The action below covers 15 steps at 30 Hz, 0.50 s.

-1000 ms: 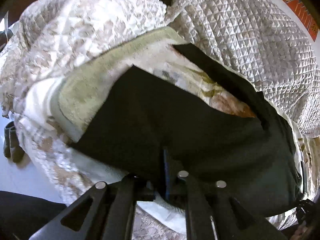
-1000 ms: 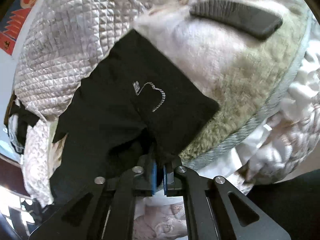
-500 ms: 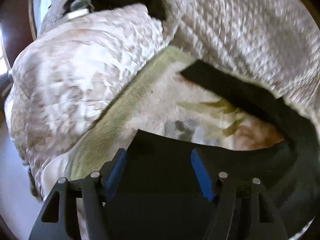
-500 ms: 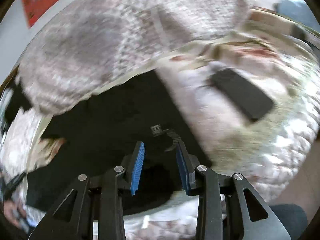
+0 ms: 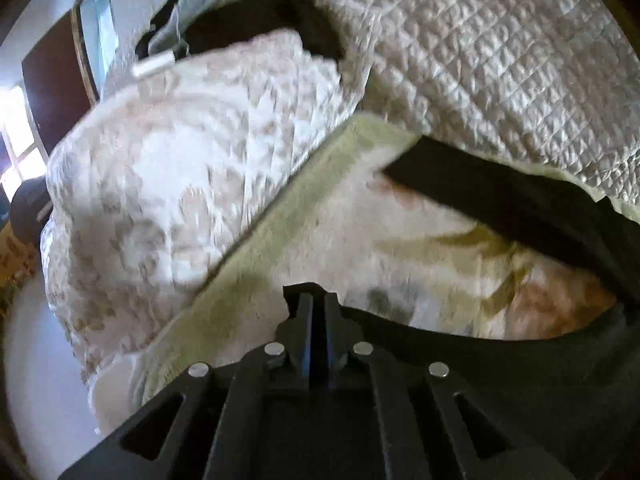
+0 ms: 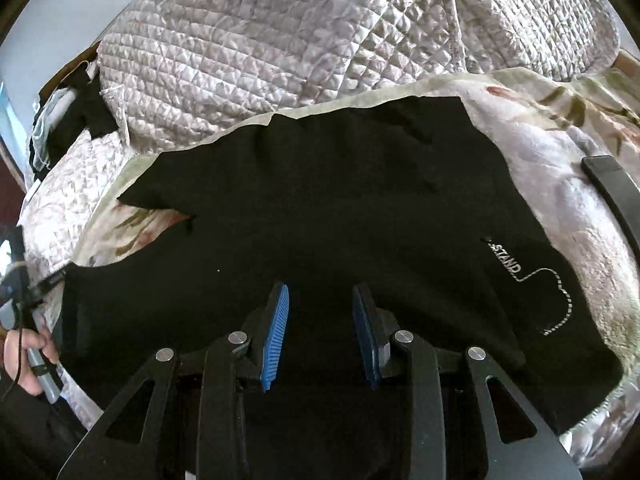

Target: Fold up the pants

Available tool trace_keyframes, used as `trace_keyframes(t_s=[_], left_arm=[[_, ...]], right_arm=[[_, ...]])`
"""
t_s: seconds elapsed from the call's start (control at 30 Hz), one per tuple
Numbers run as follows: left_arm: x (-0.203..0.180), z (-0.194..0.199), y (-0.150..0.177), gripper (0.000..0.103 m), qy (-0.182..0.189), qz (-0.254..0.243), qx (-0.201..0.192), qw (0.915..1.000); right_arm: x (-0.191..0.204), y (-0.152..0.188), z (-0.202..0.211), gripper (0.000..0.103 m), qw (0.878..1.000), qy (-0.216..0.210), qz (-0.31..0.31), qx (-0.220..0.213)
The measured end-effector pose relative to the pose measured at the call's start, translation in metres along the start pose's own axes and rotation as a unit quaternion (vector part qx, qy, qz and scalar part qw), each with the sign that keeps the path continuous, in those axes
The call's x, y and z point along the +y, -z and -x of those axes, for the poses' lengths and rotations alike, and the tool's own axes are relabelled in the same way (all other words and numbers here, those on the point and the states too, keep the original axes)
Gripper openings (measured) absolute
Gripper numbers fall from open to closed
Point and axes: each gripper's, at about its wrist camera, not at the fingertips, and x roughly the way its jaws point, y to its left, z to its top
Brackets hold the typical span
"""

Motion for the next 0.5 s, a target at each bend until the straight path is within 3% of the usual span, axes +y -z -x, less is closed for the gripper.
trace_keyframes(t_s=[0.07, 0.13, 0.2, 0.27, 0.33, 0.5], left_arm=[[-0.004, -0.006, 0.002, 0.012, -0.008, -0.015, 0.012, 0.9998], [-0.001, -0.017, 0.005, 0.013, -0.008, -0.007, 0.04, 0.9991], [0.006, -0.013, 0.006, 0.019, 0.003, 0.006, 0.043, 0.9991], [0.014, -0.002, 0.005, 0.037, -0.004, 0.018, 0.033, 0.9993], [0.021, 0.01, 0.007, 0.039, -0.001, 0.031, 0.025, 0.9992], [0.028, 0.049, 0.023, 0.041, 0.081, 0.06, 0.026, 0.9945]], right_arm=[[-0.002, 0.001, -0.001, 0.034, 1.0, 0.002, -0.001, 0.005], [-0.003, 0.001, -0.001, 0.034, 1.0, 0.001, -0.002, 0.005], [-0.001, 0.001, 0.002, 0.034, 1.0, 0.001, 0.001, 0.002], [0.001, 0.001, 0.005, 0.051, 1.0, -0.001, 0.007, -0.001], [0.005, 0.001, 0.01, 0.054, 1.0, -0.004, 0.015, -0.005], [0.013, 0.007, 0.023, 0.055, 0.999, -0.003, 0.035, -0.005]])
